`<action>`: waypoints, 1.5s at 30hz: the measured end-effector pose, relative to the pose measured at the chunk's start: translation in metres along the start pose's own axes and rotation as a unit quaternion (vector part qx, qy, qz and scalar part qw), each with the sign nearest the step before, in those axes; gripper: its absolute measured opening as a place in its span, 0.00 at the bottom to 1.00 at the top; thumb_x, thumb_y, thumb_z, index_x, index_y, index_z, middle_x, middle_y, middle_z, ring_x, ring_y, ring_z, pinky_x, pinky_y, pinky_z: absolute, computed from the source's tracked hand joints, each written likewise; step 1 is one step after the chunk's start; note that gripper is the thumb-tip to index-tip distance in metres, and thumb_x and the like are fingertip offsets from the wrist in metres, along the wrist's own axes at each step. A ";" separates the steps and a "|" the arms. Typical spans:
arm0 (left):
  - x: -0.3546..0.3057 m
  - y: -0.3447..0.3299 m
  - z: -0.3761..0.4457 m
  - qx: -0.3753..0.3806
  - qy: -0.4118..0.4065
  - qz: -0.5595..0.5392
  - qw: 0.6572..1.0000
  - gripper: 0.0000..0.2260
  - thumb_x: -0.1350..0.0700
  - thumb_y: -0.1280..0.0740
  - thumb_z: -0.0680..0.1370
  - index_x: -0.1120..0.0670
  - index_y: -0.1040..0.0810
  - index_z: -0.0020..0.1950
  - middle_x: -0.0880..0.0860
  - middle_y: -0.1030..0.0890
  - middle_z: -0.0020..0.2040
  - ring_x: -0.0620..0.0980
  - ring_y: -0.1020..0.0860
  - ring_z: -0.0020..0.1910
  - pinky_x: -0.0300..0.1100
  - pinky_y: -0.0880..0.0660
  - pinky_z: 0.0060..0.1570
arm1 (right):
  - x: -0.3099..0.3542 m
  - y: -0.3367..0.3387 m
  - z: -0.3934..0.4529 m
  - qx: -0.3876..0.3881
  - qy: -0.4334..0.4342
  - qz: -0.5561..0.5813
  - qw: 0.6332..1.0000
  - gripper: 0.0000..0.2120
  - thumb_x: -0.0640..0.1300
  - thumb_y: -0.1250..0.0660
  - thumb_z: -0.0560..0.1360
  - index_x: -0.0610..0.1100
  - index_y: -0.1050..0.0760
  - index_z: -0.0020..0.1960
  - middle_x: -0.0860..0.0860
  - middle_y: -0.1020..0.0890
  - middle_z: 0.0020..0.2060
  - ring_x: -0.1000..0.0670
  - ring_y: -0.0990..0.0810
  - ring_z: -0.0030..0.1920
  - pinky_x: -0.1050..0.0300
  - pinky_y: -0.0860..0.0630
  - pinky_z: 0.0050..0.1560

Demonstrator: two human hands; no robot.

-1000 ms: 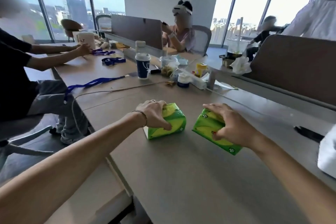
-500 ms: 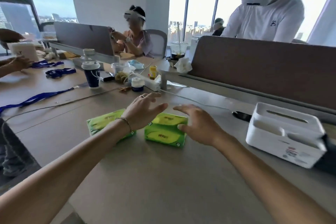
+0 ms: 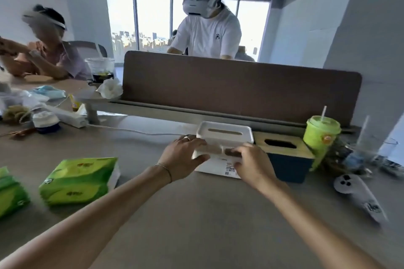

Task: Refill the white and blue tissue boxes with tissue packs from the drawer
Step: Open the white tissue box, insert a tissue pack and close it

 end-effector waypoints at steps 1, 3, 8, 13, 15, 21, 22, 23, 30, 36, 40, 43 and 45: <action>-0.006 -0.009 0.006 0.012 -0.022 0.021 0.999 0.19 0.40 0.33 0.78 0.45 0.23 0.67 0.49 0.21 0.65 0.52 0.26 0.65 0.46 0.28 0.60 | -0.005 -0.003 0.002 0.000 0.006 -0.016 1.000 0.19 0.40 0.28 0.73 0.52 0.17 0.63 0.52 0.16 0.56 0.48 0.20 0.59 0.53 0.21 0.56; -0.012 -0.023 0.014 0.031 -0.054 0.058 0.996 0.18 0.42 0.33 0.78 0.41 0.24 0.68 0.49 0.21 0.66 0.53 0.27 0.67 0.46 0.30 0.64 | -0.006 -0.008 0.007 0.006 0.025 -0.046 0.999 0.16 0.42 0.28 0.74 0.50 0.16 0.61 0.51 0.15 0.54 0.47 0.20 0.58 0.54 0.22 0.54; -0.019 -0.020 0.015 0.005 -0.082 0.082 0.993 0.18 0.46 0.30 0.78 0.38 0.23 0.68 0.52 0.17 0.60 0.58 0.22 0.60 0.47 0.25 0.59 | 0.004 -0.011 0.005 0.000 0.082 -0.075 0.994 0.19 0.36 0.29 0.72 0.48 0.17 0.62 0.51 0.14 0.52 0.48 0.19 0.55 0.57 0.24 0.50; -0.033 0.012 -0.019 -0.056 -0.128 0.097 0.985 0.15 0.50 0.24 0.73 0.41 0.17 0.60 0.52 0.14 0.43 0.60 0.20 0.44 0.43 0.25 0.44 | 0.021 0.005 -0.024 -0.015 0.123 -0.070 0.990 0.16 0.39 0.25 0.71 0.47 0.16 0.58 0.53 0.15 0.49 0.49 0.20 0.53 0.56 0.22 0.49; -0.039 0.027 -0.040 -0.068 -0.144 0.105 0.982 0.15 0.50 0.24 0.72 0.41 0.16 0.58 0.50 0.14 0.39 0.58 0.20 0.40 0.38 0.29 0.42 | 0.035 0.015 -0.045 -0.018 0.144 -0.062 0.987 0.13 0.42 0.25 0.71 0.47 0.15 0.56 0.53 0.15 0.49 0.50 0.18 0.51 0.56 0.21 0.48; -0.062 0.064 -0.110 -0.058 -0.158 0.109 0.980 0.16 0.48 0.27 0.72 0.41 0.17 0.59 0.49 0.15 0.40 0.57 0.19 0.43 0.41 0.27 0.45 | 0.072 0.039 -0.114 -0.020 0.196 -0.028 0.980 0.09 0.46 0.25 0.73 0.45 0.16 0.52 0.53 0.15 0.47 0.52 0.18 0.46 0.59 0.21 0.43; -0.065 0.070 -0.121 -0.064 -0.156 0.111 0.979 0.15 0.47 0.28 0.71 0.41 0.16 0.58 0.49 0.14 0.40 0.57 0.18 0.43 0.39 0.30 0.45 | 0.078 0.040 -0.125 -0.018 0.204 -0.028 0.978 0.08 0.45 0.25 0.73 0.44 0.16 0.50 0.53 0.15 0.46 0.52 0.18 0.45 0.61 0.24 0.42; -0.067 0.074 -0.131 -0.071 -0.155 0.115 0.979 0.14 0.46 0.29 0.71 0.42 0.15 0.56 0.48 0.14 0.40 0.56 0.18 0.42 0.37 0.33 0.45 | 0.082 0.041 -0.135 -0.016 0.208 -0.027 0.978 0.06 0.45 0.25 0.73 0.44 0.17 0.48 0.53 0.16 0.44 0.51 0.19 0.44 0.62 0.25 0.41; -0.051 0.054 -0.165 -0.067 -0.112 0.037 0.991 0.15 0.42 0.33 0.73 0.54 0.18 0.41 0.50 0.16 0.38 0.57 0.19 0.44 0.36 0.32 0.51 | 0.085 0.027 -0.163 -0.016 0.200 0.013 0.980 0.09 0.40 0.22 0.71 0.45 0.22 0.46 0.54 0.21 0.44 0.53 0.23 0.45 0.64 0.29 0.43; -0.052 0.050 -0.167 -0.065 -0.077 0.021 0.995 0.12 0.45 0.26 0.69 0.54 0.17 0.39 0.50 0.15 0.37 0.56 0.17 0.44 0.34 0.32 0.52 | 0.086 0.021 -0.167 -0.014 0.196 0.012 0.980 0.10 0.38 0.22 0.71 0.43 0.22 0.49 0.52 0.21 0.47 0.52 0.23 0.49 0.62 0.25 0.51; -0.049 0.055 -0.165 -0.058 -0.060 0.012 0.996 0.12 0.42 0.27 0.69 0.50 0.17 0.41 0.46 0.15 0.39 0.52 0.18 0.48 0.39 0.25 0.49 | 0.086 0.027 -0.166 -0.024 0.194 0.015 0.981 0.11 0.39 0.22 0.70 0.44 0.22 0.47 0.53 0.22 0.46 0.53 0.25 0.49 0.66 0.29 0.52; -0.048 0.064 -0.160 -0.051 -0.065 -0.034 0.996 0.14 0.40 0.33 0.74 0.48 0.16 0.40 0.44 0.17 0.37 0.50 0.20 0.46 0.44 0.22 0.45 | 0.086 0.037 -0.163 -0.030 0.186 0.053 0.981 0.06 0.45 0.26 0.76 0.44 0.21 0.46 0.53 0.23 0.43 0.54 0.26 0.46 0.62 0.29 0.47; -0.049 0.072 -0.155 -0.066 -0.073 -0.055 0.994 0.14 0.42 0.34 0.75 0.49 0.16 0.41 0.45 0.18 0.36 0.49 0.22 0.43 0.46 0.22 0.42 | 0.088 0.046 -0.159 -0.044 0.193 0.069 0.978 0.03 0.42 0.28 0.78 0.43 0.19 0.46 0.53 0.24 0.41 0.54 0.26 0.44 0.61 0.28 0.45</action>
Point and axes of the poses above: each hand's wrist, its own z-axis towards the middle knuckle, its own y-axis out of the back of the hand, x = y × z, the point moved 8 cm from there along z, towards the middle knuckle
